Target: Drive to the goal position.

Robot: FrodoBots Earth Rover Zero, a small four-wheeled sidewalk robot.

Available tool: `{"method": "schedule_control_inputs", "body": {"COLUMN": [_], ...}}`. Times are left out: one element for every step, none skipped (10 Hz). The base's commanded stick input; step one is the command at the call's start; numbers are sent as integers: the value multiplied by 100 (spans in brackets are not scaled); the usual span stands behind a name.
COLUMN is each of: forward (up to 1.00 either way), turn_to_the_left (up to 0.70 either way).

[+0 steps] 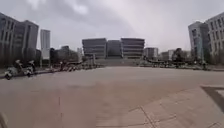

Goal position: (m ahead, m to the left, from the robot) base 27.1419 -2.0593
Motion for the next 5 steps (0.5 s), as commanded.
{"method": "schedule_control_inputs", "body": {"forward": [70, 70, 70, 70, 70], "turn_to_the_left": [2, 2, 2, 2, 2]}}
